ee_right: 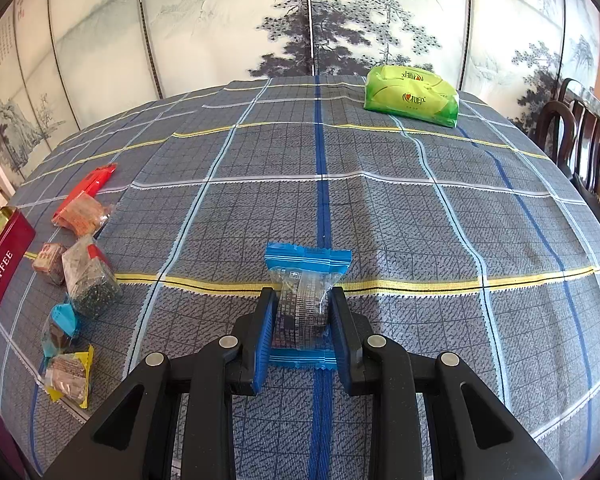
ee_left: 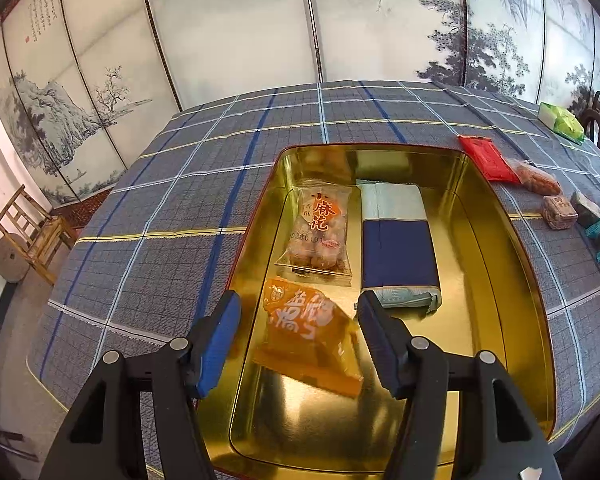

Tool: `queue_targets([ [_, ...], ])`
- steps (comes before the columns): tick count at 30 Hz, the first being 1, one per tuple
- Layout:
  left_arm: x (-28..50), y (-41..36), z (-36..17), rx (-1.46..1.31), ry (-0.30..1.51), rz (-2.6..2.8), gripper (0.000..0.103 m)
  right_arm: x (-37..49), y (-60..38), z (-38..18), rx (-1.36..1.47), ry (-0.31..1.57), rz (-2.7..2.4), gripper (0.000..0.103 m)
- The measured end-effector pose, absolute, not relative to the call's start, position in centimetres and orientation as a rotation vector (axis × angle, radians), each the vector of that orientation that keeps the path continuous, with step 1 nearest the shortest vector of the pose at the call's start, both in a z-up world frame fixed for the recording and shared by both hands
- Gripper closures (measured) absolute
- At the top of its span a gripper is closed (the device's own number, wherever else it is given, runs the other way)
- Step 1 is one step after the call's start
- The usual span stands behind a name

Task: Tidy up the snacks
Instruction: 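Lower the orange bag into the tin and open the left gripper while the right holds the candy, then carry the blue-ended candy into the gold tin and open the right gripper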

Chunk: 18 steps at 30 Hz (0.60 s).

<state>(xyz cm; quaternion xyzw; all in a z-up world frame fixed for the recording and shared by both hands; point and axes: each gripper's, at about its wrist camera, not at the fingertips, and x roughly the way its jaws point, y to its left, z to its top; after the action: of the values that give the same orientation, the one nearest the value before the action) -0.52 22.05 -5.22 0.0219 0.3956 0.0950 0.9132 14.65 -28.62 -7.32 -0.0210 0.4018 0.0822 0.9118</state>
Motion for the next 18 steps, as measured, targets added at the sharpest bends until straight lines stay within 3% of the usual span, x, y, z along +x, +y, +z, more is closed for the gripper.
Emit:
queue_targets([
  [11,-2.4,19.9,-2.1,0.043,0.723,0.219,0.040,14.7,-28.6,-7.3,-0.043,0.827,0.169,0.076],
  [18,-4.4,16.4,0.9,0.036,0.639,0.199,0.028,14.6,-28.6,-7.3,-0.036,0.829,0.169,0.075],
])
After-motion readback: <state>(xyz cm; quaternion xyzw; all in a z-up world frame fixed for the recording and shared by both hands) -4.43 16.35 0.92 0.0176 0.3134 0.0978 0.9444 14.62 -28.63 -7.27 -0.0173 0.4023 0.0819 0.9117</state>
